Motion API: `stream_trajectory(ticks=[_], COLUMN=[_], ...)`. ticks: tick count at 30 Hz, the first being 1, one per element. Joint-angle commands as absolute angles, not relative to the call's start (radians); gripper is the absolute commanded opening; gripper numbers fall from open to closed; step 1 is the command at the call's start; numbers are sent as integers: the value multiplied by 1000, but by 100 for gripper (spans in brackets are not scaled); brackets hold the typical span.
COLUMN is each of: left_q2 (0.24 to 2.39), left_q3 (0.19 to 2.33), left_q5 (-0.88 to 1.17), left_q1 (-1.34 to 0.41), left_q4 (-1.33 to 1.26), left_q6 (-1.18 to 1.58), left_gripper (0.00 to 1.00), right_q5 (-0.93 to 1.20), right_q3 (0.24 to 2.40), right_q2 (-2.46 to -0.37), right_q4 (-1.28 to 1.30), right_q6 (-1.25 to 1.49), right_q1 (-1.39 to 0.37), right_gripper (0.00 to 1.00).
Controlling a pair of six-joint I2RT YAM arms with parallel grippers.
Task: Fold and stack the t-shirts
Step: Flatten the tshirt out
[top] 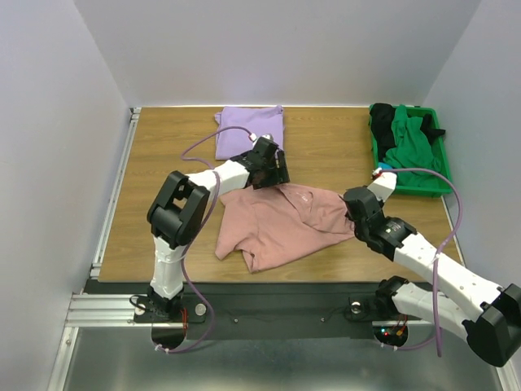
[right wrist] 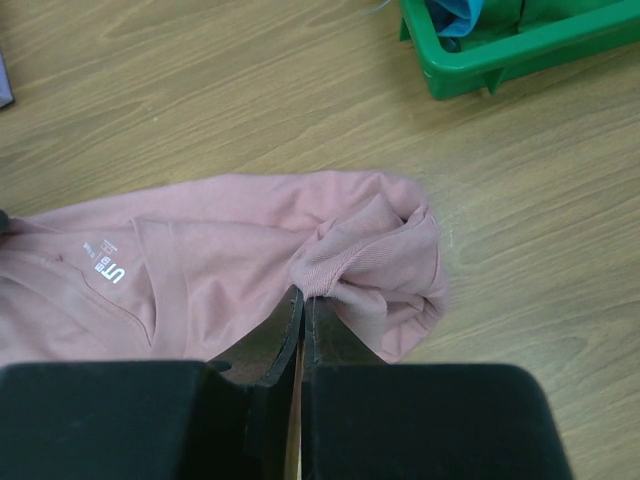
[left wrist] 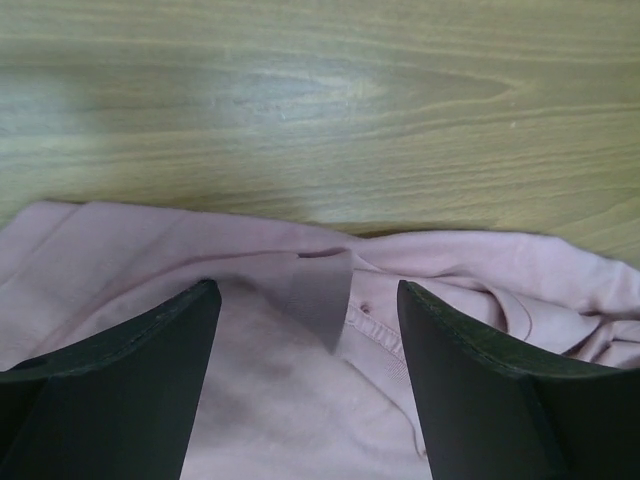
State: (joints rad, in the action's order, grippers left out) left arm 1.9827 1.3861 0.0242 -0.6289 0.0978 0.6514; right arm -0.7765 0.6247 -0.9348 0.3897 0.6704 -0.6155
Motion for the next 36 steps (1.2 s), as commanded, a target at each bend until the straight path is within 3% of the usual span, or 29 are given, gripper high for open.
stream_trajectory(ticks=[1,3,7,8,10,17,25,30,36], left_q2=[2014,2048,2074,2071,2051,1892,1424,1140,980], left_q3=[1492,1525,1552,1552,1551,1528,1517,1572,1699], left_q5=[8,-23,-75,-77,-89,-150,-343,-393,-361], left_q1=[-650,-657,-670,-669,-669,-669,-713,-750,-761], left_q4=[153,173,232,239,253,273,342,336,327], left_q6=[664,673,684,684,692,672,635,571,473], left_gripper=[80,77,49,29,0,0,0,0,0], right_q5=[-790,-788,-788,-787,-788,-792,-700,-458,-189], right_q3=[620,617,618,618,620,710,1072,1386,1614], right_q2=[-911,-911,-910,-908,-904,-842,-749,-749,-791], right_q4=[357,357,357,356,357,357,356,356,362], right_q6=[677,673,673,670,669,621,456,380,379], right_q1=[-604,-603,-597,-598,-595,-594,-594,-595,-594], right_gripper=[1,0,0,0,0,0,1,0,1])
